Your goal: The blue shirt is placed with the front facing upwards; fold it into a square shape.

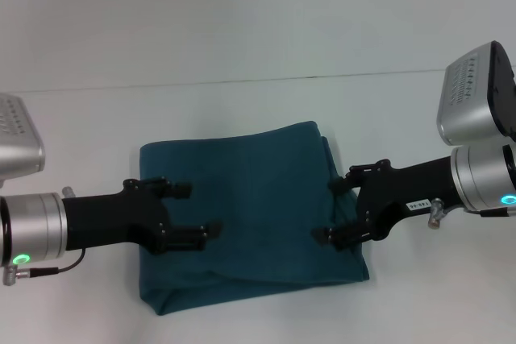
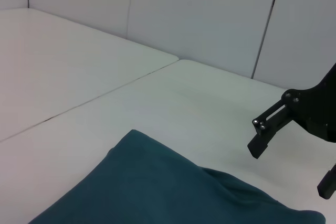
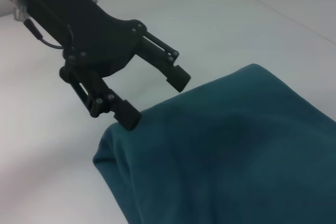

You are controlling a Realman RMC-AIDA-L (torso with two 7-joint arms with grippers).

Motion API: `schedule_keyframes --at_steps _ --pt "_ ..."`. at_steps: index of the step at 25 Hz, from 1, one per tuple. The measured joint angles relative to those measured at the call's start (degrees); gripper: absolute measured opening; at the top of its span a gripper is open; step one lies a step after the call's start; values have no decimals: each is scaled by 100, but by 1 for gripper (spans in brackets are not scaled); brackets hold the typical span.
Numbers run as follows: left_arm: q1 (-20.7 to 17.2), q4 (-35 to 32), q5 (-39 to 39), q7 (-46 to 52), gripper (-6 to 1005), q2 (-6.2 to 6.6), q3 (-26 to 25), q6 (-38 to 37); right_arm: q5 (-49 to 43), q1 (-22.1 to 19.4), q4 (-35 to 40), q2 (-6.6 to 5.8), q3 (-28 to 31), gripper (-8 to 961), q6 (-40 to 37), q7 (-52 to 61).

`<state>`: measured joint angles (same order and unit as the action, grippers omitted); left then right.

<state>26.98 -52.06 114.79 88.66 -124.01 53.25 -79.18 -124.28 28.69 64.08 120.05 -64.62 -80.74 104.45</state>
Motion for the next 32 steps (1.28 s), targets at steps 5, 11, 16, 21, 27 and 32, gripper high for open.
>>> schedule_keyframes --at_steps 5,11,16,21,27,32 --pt "-12 34 -6 -56 877 0 -8 9 61 -27 0 0 -1 949 35 -4" --pt "-25 34 -26 -64 877 0 -9 8 131 -69 3 0 -11 950 78 -56" --pt "-36 27 -36 -67 877 0 -9 8 133 -75 6 0 -4 950 80 -65" --pt "-42 21 -37 -69 877 0 -8 8 133 -75 8 0 -4 951 86 -66" --pt "-43 4 -37 -68 877 0 -8 0 132 -77 9 0 -7 951 96 -74" --pt "-40 0 -37 -67 877 0 -8 6 132 -83 9 0 -2 951 112 -74"
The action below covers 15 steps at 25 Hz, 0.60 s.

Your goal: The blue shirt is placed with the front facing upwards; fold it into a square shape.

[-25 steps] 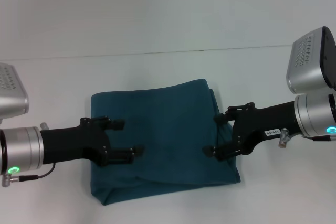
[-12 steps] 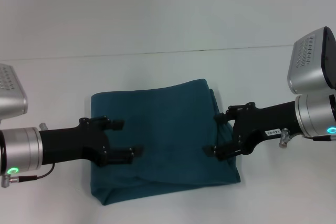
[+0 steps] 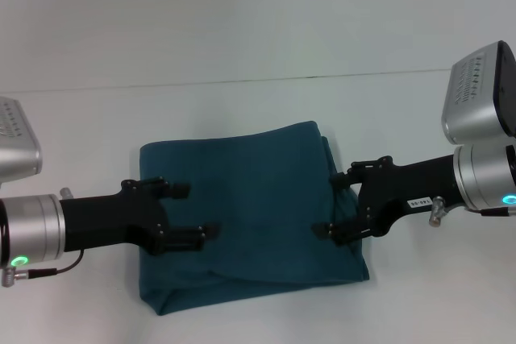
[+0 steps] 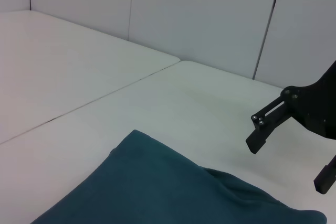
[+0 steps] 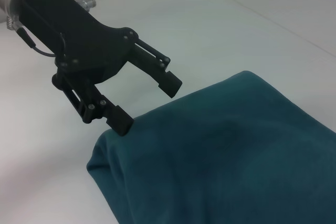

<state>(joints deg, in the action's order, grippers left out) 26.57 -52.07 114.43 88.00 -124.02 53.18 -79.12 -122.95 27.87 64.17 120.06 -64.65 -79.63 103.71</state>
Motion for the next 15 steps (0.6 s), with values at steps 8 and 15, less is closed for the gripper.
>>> schedule_keyframes --at_steps 8,15 --pt "3 4 1 4 877 0 0 2 0 -11 0 0 5 952 39 0" --pt "-1 8 1 7 877 0 0 2 0 -10 0 0 5 952 45 0"
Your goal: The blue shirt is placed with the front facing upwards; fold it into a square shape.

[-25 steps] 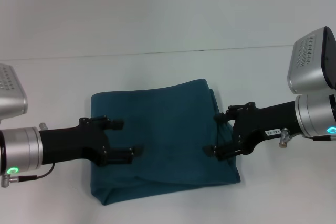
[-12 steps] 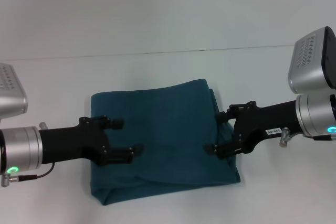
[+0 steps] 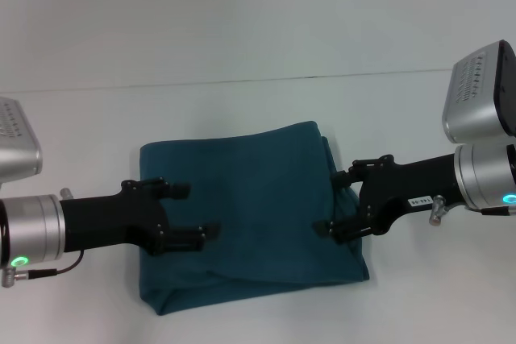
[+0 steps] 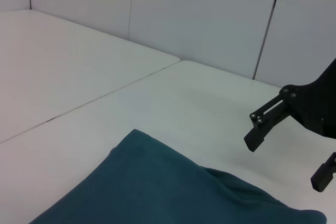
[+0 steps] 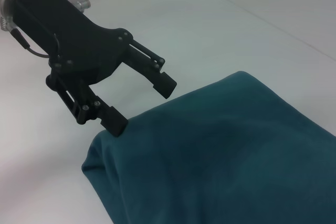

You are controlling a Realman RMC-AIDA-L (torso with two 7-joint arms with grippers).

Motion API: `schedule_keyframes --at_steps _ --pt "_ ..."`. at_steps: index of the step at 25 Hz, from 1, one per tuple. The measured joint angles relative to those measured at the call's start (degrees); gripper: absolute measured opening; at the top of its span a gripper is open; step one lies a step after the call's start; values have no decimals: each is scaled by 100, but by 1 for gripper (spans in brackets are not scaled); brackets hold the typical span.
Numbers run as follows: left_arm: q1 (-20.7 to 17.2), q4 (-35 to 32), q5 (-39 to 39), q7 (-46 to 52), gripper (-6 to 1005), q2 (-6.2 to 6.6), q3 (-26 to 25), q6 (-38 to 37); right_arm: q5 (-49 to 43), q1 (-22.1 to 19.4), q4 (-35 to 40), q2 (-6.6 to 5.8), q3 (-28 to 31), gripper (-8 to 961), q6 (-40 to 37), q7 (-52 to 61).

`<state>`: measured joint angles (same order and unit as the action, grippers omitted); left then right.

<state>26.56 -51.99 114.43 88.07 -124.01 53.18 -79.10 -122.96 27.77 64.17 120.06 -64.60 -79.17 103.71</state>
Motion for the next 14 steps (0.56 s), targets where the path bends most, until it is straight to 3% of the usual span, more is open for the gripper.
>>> schedule_keyframes --at_steps 14 --pt "-2 6 0 6 877 0 0 -6 0 0 0 0 0 951 8 0"
